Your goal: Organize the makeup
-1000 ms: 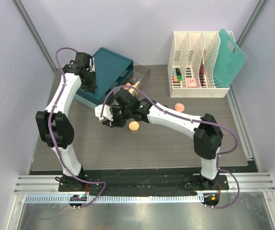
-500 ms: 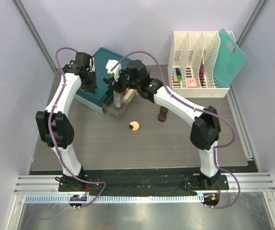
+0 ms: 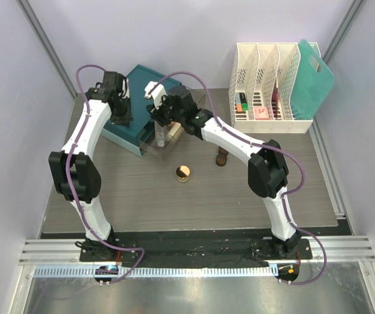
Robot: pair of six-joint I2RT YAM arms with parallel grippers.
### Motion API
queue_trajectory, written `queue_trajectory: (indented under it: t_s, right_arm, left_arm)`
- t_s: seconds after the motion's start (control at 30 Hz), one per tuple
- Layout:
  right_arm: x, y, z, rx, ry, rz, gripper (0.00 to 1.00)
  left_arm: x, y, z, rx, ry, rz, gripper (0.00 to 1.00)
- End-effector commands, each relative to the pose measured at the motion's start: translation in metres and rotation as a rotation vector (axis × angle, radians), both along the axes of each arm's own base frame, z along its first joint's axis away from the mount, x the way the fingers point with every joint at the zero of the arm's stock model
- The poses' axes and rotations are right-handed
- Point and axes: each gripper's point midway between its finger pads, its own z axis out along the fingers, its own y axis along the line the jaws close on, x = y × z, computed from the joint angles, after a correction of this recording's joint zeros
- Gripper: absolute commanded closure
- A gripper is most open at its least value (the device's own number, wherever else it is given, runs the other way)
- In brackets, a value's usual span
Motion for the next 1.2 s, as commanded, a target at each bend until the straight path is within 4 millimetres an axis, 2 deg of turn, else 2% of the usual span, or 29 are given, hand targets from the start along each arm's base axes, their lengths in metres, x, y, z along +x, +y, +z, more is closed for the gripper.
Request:
queue_trajectory:
  t_s: [0.0,0.03,0.13,0.2,0.33,0.47,0.53,0.63,0.67,0.73,0.77,0.87,0.9,0.97,1.0,1.07,1.1,1.13,1.17]
  right_arm:
    - [0.008,-0.007,0.041,0.066,-0.094,-0.078,0.44]
    - [0.009,-0.01,0.042,0.061,-0.101,-0.086,0.32]
    - [0.009,-0.013,0.043,0.054,-0.106,-0.098,0.18]
    - [0.011,-0.017,0.044,0.049,-0.114,-0.11,0.13]
    - [0.012,-0.022,0.052,0.051,-0.13,-0.138,0.08]
    - [0.019,-0.04,0.067,0.098,-0.129,-0.262,0.05]
    - [0.03,-0.06,0.079,0.183,-0.09,-0.378,0.05]
    - [0.036,-0.076,0.085,0.326,0.023,-0.451,0.06]
    - [0.043,-0.092,0.087,0.376,0.059,-0.498,0.08]
    - [0.046,-0.102,0.085,0.482,0.163,-0.545,0.16]
    - [0.052,-0.117,0.081,0.517,0.199,-0.589,0.19]
    - [0.058,-0.136,0.064,0.61,0.346,-0.684,0.34]
    - [0.064,-0.152,0.054,0.62,0.39,-0.728,0.45]
    - [0.062,-0.151,0.041,0.665,0.513,-0.706,0.56]
    - [0.068,-0.161,0.027,0.668,0.571,-0.718,0.68]
    - [0.065,-0.156,0.013,0.711,0.736,-0.703,0.79]
    - [0.068,-0.161,-0.011,0.697,0.819,-0.724,0.94]
    - [0.066,-0.159,-0.019,0.709,0.883,-0.712,0.99]
    - [0.061,-0.153,-0.024,0.744,0.982,-0.694,0.99]
  left_arm:
    - [-0.014,0.005,-0.011,0.029,0.066,0.0,1.0]
    - [-0.015,0.004,-0.011,0.025,0.068,-0.004,1.0]
    - [-0.014,0.004,-0.012,0.023,0.069,-0.002,1.0]
    - [-0.014,0.004,-0.011,0.025,0.068,-0.001,1.0]
    - [-0.014,0.005,-0.011,0.027,0.07,-0.002,1.0]
    - [-0.015,0.005,-0.011,0.027,0.07,0.0,1.0]
    - [-0.015,0.005,-0.011,0.026,0.073,0.0,1.0]
    - [-0.016,0.005,-0.011,0.026,0.071,0.0,1.0]
    - [-0.016,0.005,-0.011,0.028,0.071,-0.001,1.0]
    - [-0.017,0.005,-0.011,0.028,0.074,0.0,1.0]
    - [-0.017,0.005,-0.012,0.028,0.077,0.0,1.0]
    - [-0.017,0.005,-0.012,0.029,0.076,0.001,1.0]
    - [-0.018,0.006,-0.013,0.03,0.079,0.001,1.0]
    - [-0.018,0.006,-0.013,0.03,0.08,0.001,1.0]
    - [-0.018,0.006,-0.013,0.03,0.079,0.001,1.0]
    - [-0.017,0.005,-0.013,0.028,0.076,0.0,1.0]
    - [-0.018,0.005,-0.014,0.03,0.08,-0.001,1.0]
    - [-0.018,0.006,-0.014,0.031,0.08,0.002,1.0]
    - [-0.018,0.006,-0.013,0.03,0.079,0.001,1.0]
